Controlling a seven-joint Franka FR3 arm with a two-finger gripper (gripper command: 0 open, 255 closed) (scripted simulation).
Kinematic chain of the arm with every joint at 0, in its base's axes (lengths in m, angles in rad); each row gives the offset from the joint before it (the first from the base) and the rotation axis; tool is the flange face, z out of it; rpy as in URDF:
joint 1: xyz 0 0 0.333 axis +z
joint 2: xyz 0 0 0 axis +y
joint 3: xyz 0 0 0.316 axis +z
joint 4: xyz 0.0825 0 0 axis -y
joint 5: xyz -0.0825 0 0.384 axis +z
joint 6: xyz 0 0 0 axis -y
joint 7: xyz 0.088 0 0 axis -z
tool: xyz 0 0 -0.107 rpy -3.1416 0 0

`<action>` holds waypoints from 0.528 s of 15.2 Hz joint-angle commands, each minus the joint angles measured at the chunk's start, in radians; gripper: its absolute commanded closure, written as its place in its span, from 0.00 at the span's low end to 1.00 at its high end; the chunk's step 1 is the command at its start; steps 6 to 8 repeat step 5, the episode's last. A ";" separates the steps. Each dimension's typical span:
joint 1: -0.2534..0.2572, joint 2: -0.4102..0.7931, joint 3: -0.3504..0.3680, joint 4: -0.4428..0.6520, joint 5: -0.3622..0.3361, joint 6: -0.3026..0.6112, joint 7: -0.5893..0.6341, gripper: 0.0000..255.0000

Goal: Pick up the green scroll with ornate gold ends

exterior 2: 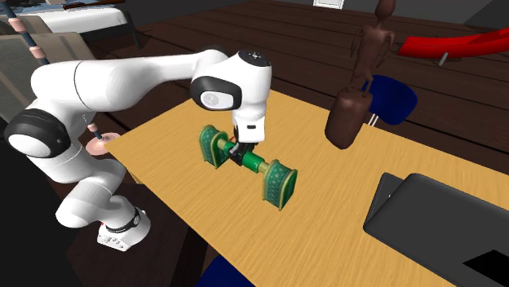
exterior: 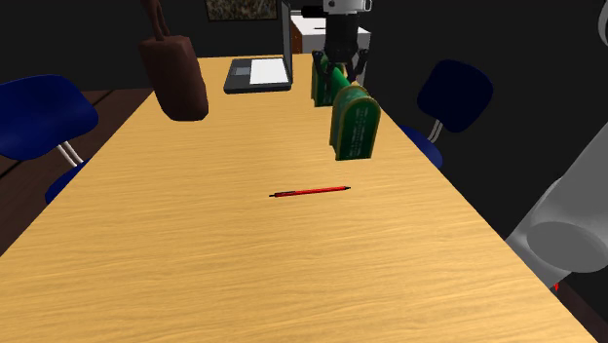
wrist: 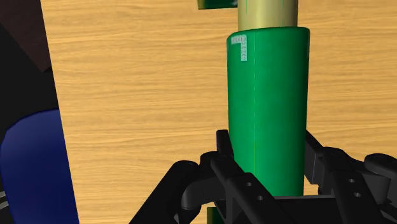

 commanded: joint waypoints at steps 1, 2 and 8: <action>0.000 0.003 0.000 0.032 0.000 -0.026 0.003 1.00; 0.001 0.008 0.001 0.051 -0.001 -0.041 0.004 1.00; 0.001 0.013 0.001 0.073 -0.002 -0.058 0.006 1.00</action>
